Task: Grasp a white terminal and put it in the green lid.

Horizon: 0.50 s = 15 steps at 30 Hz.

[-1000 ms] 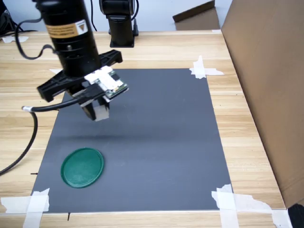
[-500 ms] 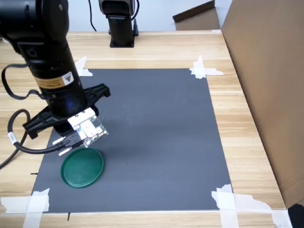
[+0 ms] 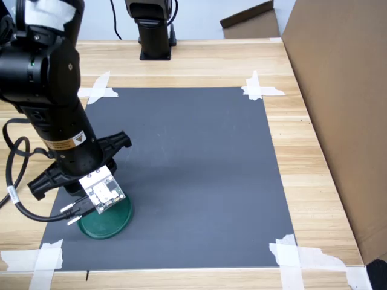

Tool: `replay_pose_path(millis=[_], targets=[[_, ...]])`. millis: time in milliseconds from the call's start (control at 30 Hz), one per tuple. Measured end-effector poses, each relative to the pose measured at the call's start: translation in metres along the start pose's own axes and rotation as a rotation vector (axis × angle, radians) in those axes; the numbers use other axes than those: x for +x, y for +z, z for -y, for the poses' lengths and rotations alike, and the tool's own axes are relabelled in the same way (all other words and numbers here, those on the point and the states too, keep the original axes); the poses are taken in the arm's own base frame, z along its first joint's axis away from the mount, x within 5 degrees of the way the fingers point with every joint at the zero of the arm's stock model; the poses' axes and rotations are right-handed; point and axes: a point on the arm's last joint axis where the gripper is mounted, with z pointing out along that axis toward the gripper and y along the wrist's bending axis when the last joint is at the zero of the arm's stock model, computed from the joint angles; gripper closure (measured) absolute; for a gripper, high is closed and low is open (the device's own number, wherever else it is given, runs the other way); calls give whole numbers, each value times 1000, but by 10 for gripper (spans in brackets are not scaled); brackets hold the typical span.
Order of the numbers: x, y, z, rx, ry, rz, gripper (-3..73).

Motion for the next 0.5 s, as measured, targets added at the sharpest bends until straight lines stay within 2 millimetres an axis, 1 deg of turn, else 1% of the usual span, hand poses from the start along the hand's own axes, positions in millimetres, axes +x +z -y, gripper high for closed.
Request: replay_pose_path(millis=[33,100,233,300,400,500], targets=[[-2,3,2,7,0,8,417],[-5,2,5,18,1,17,417],[-13,-7,14,58,5,59,417],[-14,-6,15,61,4,62,417],[-15,4,14,41,6,53,417],[-15,6,14,31,10,57,417]])
